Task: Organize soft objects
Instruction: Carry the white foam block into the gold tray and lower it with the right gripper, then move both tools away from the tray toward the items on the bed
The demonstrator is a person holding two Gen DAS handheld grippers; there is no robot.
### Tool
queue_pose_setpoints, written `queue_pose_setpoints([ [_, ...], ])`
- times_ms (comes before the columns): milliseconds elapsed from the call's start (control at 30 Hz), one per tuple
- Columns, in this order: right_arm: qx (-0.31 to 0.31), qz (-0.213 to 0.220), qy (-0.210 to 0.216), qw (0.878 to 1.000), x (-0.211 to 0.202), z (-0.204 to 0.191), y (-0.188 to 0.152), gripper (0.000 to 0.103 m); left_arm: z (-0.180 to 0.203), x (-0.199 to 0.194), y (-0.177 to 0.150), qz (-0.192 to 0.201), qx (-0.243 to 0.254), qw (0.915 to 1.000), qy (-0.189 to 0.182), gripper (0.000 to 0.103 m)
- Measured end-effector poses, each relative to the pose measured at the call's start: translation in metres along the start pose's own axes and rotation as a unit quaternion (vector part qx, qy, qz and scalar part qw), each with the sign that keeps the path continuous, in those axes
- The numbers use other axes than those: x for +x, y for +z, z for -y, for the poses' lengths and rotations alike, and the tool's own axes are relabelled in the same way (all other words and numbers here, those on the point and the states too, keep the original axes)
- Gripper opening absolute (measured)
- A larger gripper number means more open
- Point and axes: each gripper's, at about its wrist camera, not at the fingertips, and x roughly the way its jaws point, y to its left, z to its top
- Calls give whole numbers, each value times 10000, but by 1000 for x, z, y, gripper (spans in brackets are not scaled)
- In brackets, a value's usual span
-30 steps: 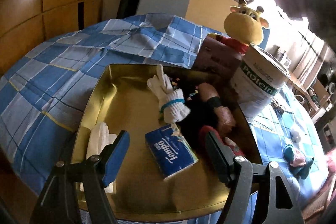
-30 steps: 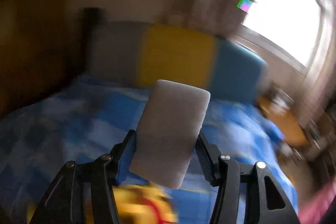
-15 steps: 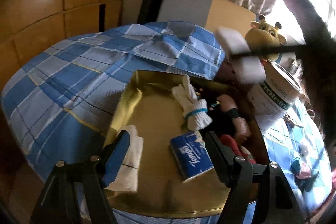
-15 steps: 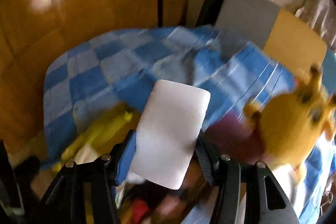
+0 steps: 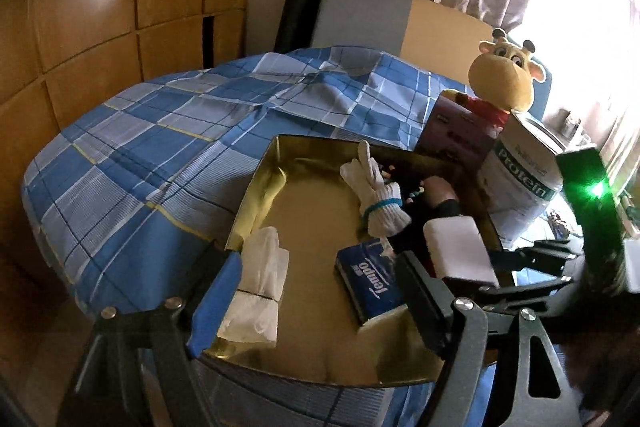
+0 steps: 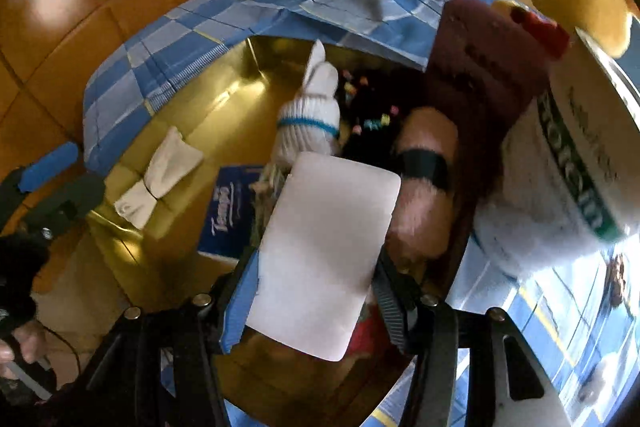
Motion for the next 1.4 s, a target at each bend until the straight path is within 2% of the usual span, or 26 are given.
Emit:
queue_pose_setpoints([
  [100,6,52,-167,9998,2,-4,-4,58,3,-4,-1,44,36,10000,0,80],
  [400,171,45,-156,9997,9,-11,-10,61,7,-5,-5,18,99,9999,-4,81],
  [567,334,174,-93,9992,4,-8,-15,73,6,-4,-7,-5,96,9999,35,83],
  [900,716,621,19,9955,-26,6,-22,74,6,-2,-9,-23,90,9999,71,83],
  [1167,812,971,-108,9919,-52,16,-32,74,18,-8,-9,47,288,9996,-50,83],
  [1400,955,1109,-231,9890,-66,32,-46,74,33,-15,-11,95,497,9985,-190,83],
])
